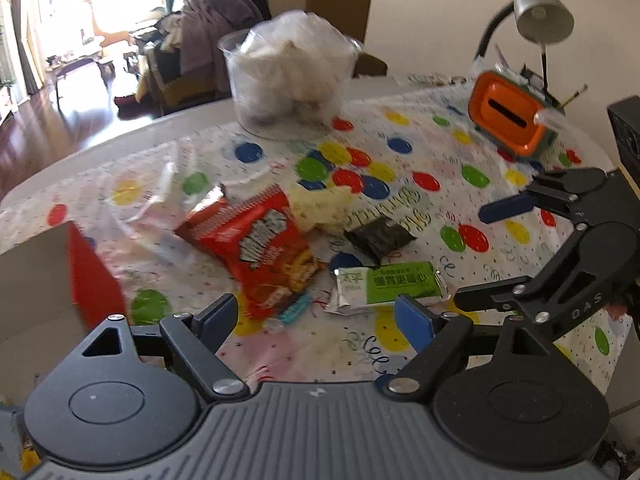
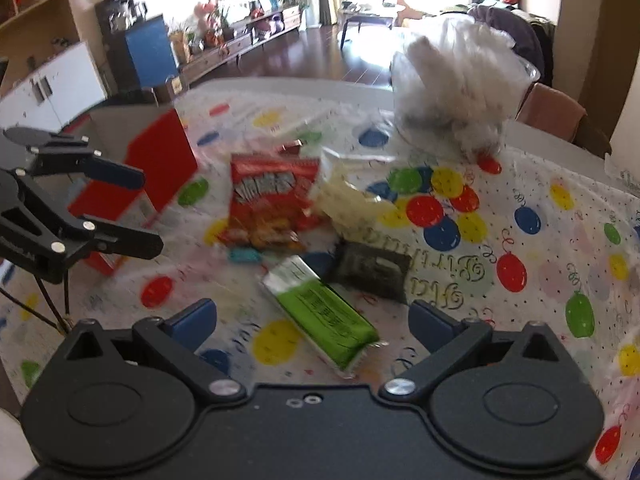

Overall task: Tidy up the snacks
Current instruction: 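Move both tools out of the box back over the table snacks, then grasp the blue wrapped candy with the left tool while the right tool grasps the green biscuit bar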

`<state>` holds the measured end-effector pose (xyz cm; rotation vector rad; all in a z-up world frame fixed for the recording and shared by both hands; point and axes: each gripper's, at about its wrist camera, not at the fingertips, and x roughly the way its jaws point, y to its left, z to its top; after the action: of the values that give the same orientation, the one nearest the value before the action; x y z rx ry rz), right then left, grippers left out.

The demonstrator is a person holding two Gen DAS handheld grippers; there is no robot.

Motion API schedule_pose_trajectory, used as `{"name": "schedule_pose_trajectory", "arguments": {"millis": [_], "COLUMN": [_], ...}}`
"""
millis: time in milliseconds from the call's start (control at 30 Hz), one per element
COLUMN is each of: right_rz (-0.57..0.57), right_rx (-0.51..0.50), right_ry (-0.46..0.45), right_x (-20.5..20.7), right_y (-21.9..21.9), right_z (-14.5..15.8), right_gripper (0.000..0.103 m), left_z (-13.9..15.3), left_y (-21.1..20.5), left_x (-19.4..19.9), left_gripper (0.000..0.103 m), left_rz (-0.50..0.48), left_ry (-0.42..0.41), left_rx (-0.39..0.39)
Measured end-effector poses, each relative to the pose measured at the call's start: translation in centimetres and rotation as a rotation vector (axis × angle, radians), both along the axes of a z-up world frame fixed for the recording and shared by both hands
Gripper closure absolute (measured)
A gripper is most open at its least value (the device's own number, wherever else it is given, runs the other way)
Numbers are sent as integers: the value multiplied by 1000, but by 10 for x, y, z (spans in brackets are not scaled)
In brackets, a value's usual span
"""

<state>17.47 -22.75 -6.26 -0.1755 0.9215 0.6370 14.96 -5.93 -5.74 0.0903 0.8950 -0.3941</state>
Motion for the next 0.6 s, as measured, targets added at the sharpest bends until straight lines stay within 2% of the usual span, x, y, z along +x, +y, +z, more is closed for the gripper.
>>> {"name": "schedule_pose_trajectory", "arguments": {"millis": [267,500,533,600], "right_rz": [99,216,229,248], "right_rx": [-45,-66,-68,-73], "right_ry": [7,12,14,12], "right_x": [17,24,26,27], "right_y": [0,10,11,14], "right_z": [-29,-50,-52,-56], "right_gripper": [5,15,16,18], "left_z": [-32,-59,-62,-67], "left_y": [-15,-22,-23,-26], "left_x": [29,51,54,58], "left_gripper": [17,18,18,25], "left_rz": [-25,-52,-59,-86], "left_ry": [91,183,192,207], "left_rx": [17,14,20,25]}}
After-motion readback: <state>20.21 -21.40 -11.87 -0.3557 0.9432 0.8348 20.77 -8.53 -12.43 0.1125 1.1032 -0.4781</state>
